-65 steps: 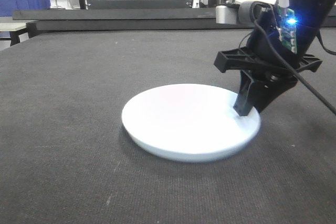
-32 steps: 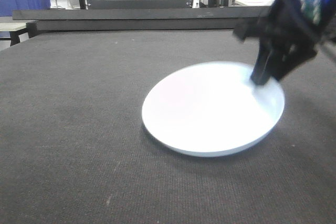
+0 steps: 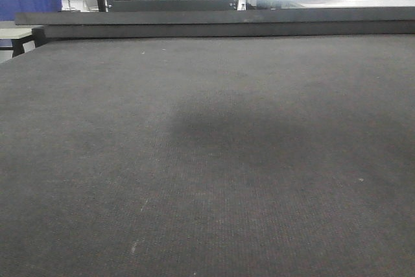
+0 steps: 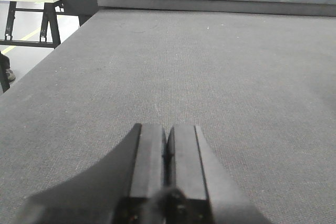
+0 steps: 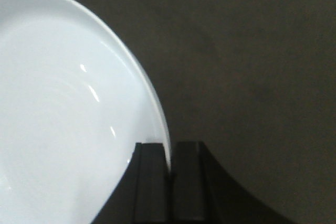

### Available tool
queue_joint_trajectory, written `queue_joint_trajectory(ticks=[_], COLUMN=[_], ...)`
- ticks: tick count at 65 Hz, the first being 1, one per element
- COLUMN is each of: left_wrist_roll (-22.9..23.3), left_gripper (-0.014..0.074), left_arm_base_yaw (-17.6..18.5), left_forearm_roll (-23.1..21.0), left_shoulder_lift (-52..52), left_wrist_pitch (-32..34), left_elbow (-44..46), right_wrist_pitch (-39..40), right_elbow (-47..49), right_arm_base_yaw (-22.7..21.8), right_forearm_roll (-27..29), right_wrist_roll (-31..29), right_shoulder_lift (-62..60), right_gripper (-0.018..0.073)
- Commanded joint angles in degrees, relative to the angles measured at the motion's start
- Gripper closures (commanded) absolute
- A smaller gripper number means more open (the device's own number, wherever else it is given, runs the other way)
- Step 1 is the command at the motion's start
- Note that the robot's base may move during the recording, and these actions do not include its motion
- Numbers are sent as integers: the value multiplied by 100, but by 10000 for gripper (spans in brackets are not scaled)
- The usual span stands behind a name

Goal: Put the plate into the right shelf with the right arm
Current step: 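Lift the white plate up off the table with the right gripper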

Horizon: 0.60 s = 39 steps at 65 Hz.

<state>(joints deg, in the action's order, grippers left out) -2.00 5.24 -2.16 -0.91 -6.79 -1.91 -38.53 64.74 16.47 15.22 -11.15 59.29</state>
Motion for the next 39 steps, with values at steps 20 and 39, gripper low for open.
queue_joint_trajectory(ticks=[20, 39], left_wrist_roll=[19, 19], left_gripper=[643, 643], left_arm_base_yaw=[-8, -8], left_forearm_roll=[-23, -23], left_shoulder_lift=[-30, -30], left_wrist_pitch=[492, 492], left_elbow=[-46, -46], right_wrist_pitch=[1488, 2344], right_elbow=[-919, -1938], right_arm_base_yaw=[-29, -29], right_forearm_roll=[53, 53], right_wrist_roll=[-51, -51], right_shoulder_lift=[-2474, -3920], right_gripper=[503, 503])
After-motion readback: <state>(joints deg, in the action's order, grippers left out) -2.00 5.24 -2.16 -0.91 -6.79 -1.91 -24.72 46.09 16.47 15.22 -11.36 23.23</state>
